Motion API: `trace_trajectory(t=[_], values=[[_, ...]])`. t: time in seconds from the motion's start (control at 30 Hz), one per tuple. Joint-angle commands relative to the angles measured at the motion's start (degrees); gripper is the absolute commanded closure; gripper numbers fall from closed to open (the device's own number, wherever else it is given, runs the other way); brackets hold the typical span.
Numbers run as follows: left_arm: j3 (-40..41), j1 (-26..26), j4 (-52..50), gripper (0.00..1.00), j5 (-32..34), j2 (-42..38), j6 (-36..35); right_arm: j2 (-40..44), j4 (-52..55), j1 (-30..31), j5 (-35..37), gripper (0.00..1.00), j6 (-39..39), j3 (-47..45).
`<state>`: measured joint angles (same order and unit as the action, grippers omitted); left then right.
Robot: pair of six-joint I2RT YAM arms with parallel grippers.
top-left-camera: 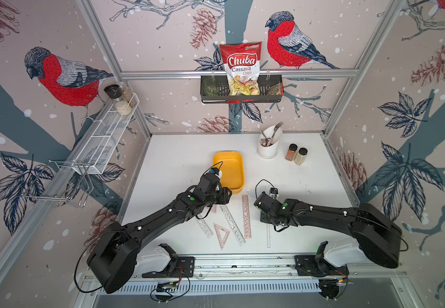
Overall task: Put the scattered rulers into the storage box
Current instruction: Pick up the ruler from the center of the board.
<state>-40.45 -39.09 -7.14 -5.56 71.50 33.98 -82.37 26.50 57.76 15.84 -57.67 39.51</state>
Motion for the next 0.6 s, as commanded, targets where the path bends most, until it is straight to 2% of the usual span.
trace_trajectory(t=[0.0, 0.3, 0.57], values=[[-0.42, -0.11, -0.92, 0.46, 1.9, 0.22, -1.38, -0.77, 3.11, 0.34, 2.09, 0.66, -3.11, 0.05], [-0.48, -0.02, -1.78, 0.46, 3.61, -0.14, -1.44, -0.94, -0.18, 0.69, 0.78, 0.86, -3.29, -1.19], [-2.38, 1.63, -2.88, 0.46, 4.32, 0.13, -1.58, 0.16, -0.61, -0.54, 1.12, 0.94, -1.42, -0.95]])
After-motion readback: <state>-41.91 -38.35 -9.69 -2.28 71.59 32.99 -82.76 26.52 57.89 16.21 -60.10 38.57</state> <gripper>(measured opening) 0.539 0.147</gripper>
